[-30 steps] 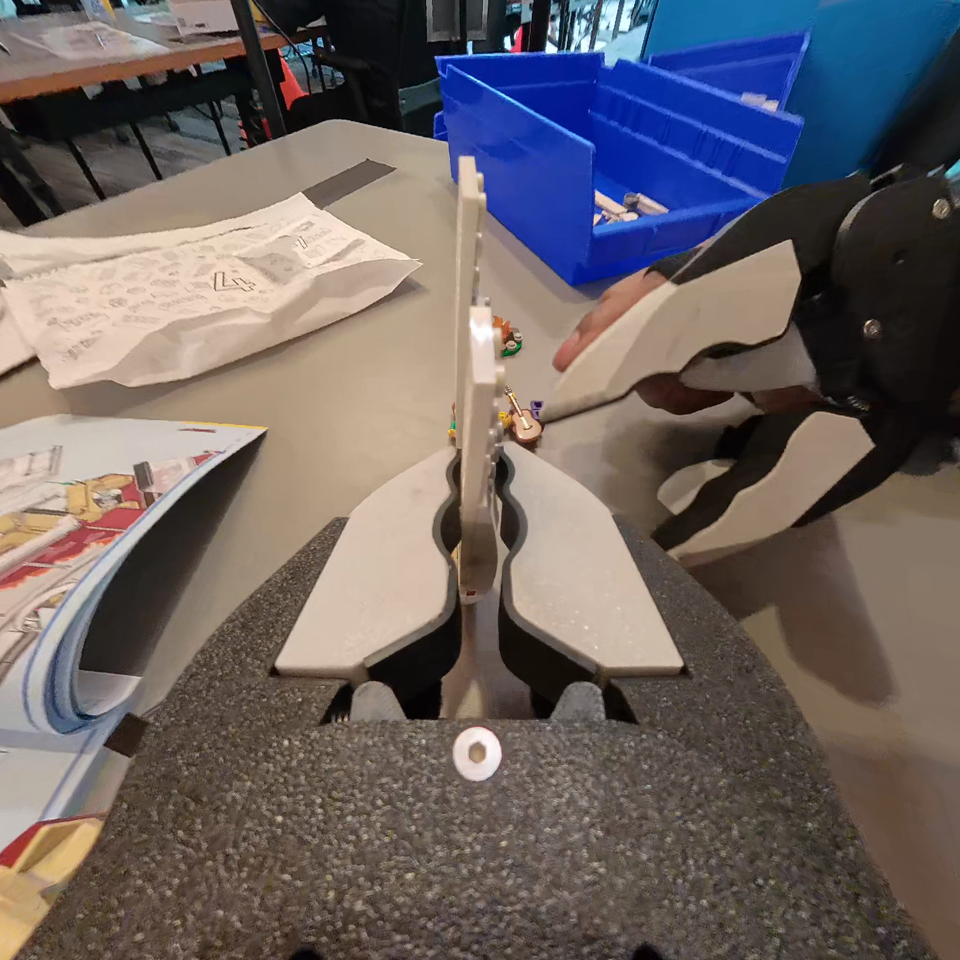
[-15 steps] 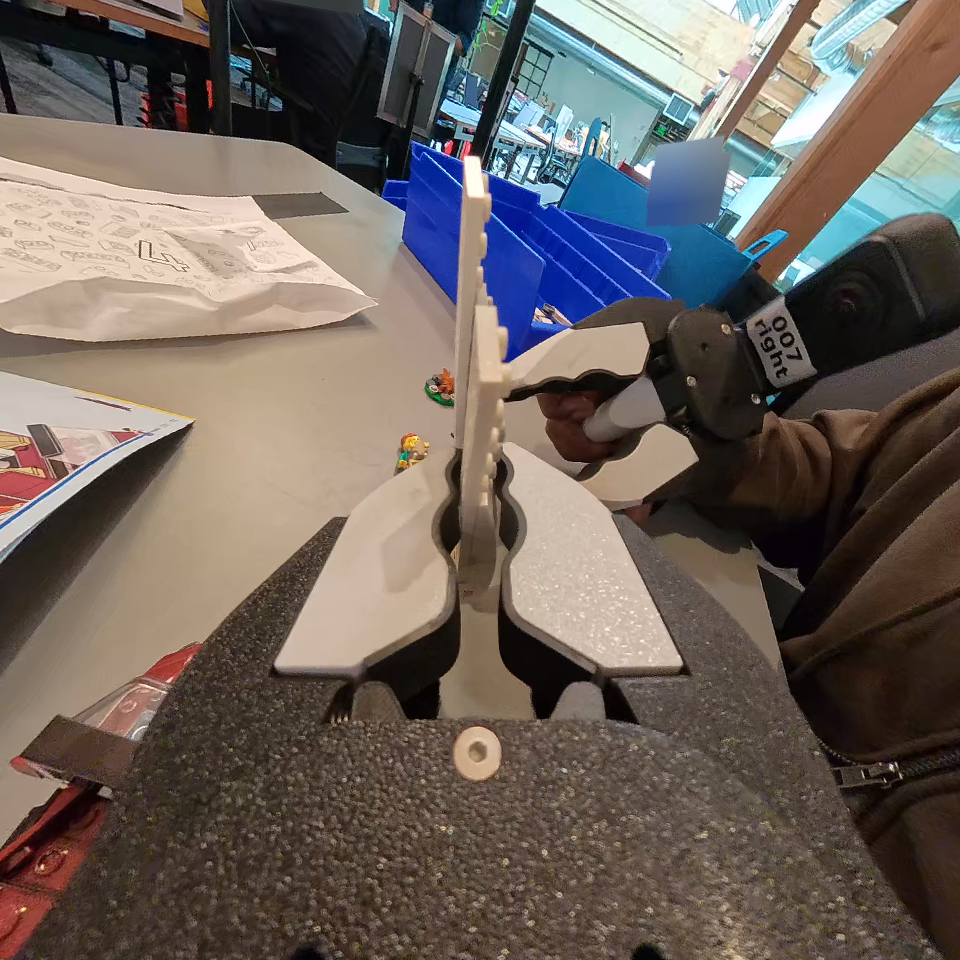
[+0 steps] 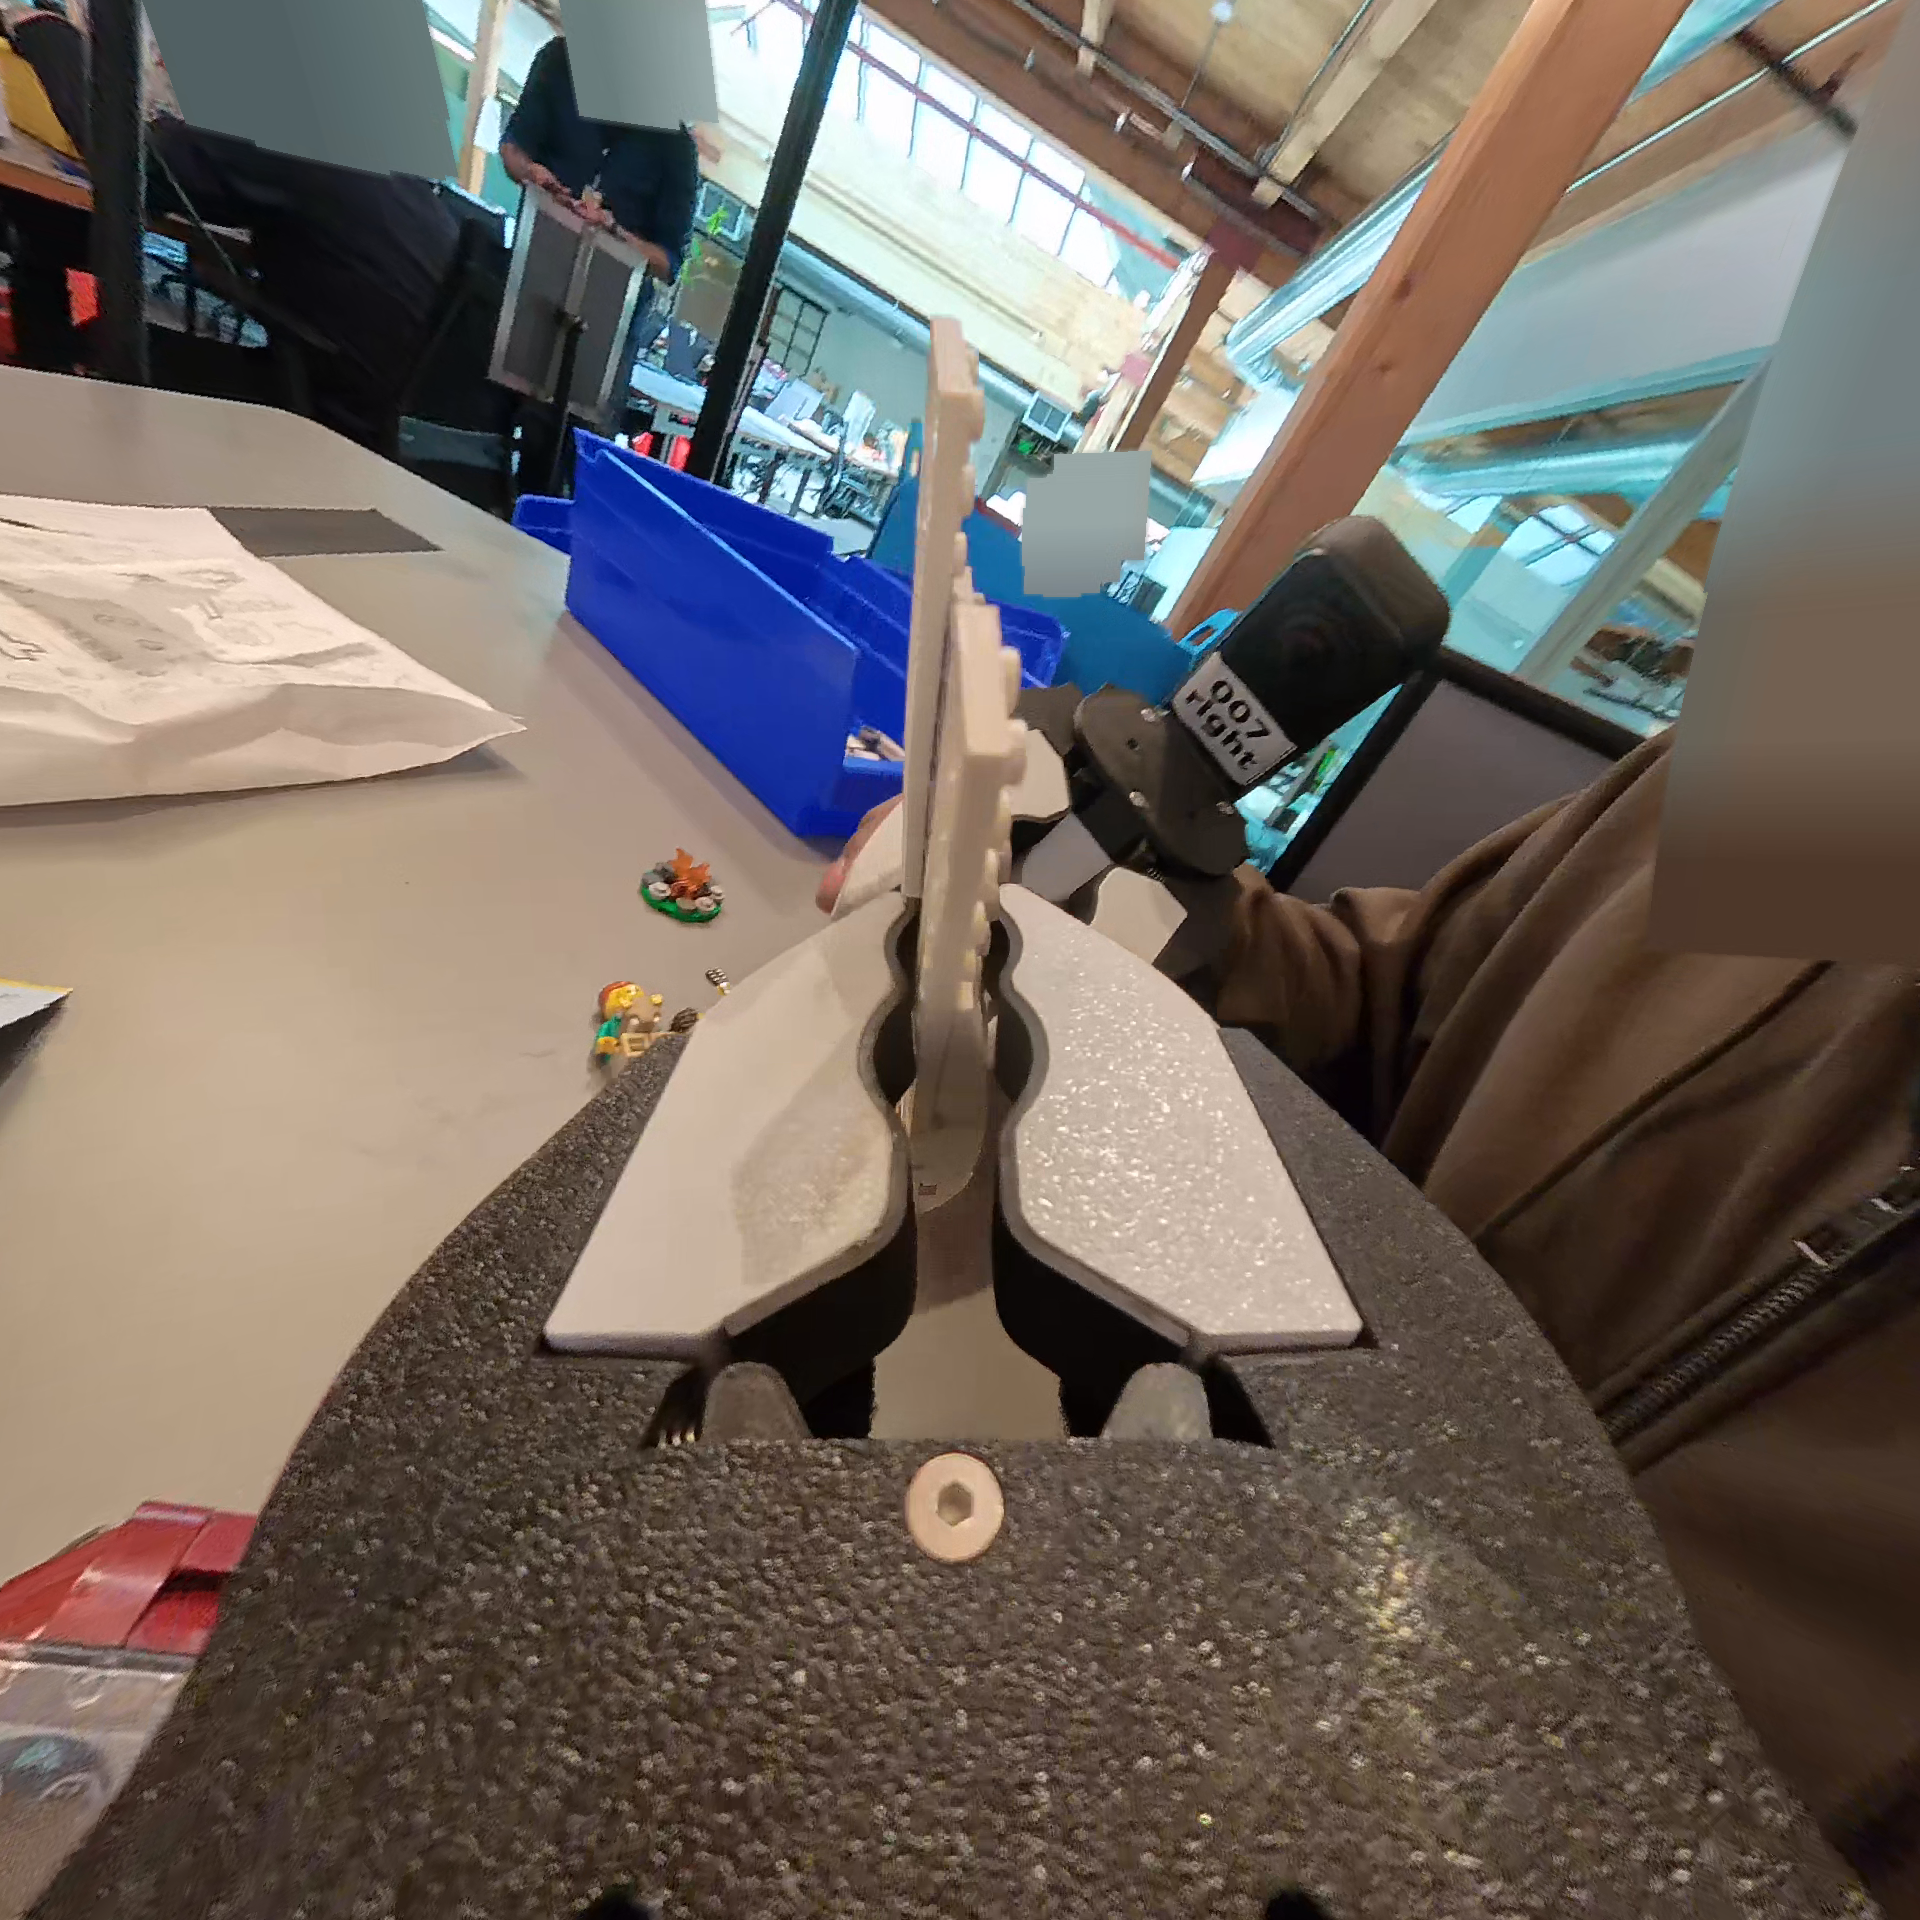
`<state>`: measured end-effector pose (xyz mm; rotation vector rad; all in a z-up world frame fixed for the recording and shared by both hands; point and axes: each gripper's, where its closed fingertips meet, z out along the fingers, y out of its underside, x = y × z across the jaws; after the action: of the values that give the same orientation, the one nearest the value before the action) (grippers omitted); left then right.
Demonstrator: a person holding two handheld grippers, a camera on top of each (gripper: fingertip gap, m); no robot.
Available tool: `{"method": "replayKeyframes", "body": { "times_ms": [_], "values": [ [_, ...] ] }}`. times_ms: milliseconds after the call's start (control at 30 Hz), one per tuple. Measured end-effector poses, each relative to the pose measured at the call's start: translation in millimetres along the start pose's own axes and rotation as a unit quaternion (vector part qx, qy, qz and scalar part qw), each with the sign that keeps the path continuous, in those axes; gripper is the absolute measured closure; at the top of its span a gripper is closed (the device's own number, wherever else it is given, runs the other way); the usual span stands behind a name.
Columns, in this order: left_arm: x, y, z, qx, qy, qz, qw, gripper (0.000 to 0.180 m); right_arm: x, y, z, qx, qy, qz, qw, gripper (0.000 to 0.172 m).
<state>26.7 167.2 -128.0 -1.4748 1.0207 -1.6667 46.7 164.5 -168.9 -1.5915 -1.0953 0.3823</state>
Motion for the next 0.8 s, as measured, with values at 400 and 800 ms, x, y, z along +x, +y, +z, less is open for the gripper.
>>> {"method": "replayKeyframes", "body": {
  "times_ms": [400, 800],
  "values": [
    [3, 3, 5, 0.013, 0.041, -0.087, 0.995, 0.164, -2, -6, -1, 0.03, -0.054, 0.127, 0.99, 0.148],
    [5, 5, 7, 0.013, 0.049, -0.103, 0.993, 0.167, 5, -23, -10, 0.099, -0.099, 0.234, 0.962, 0.152]
  ]
}}
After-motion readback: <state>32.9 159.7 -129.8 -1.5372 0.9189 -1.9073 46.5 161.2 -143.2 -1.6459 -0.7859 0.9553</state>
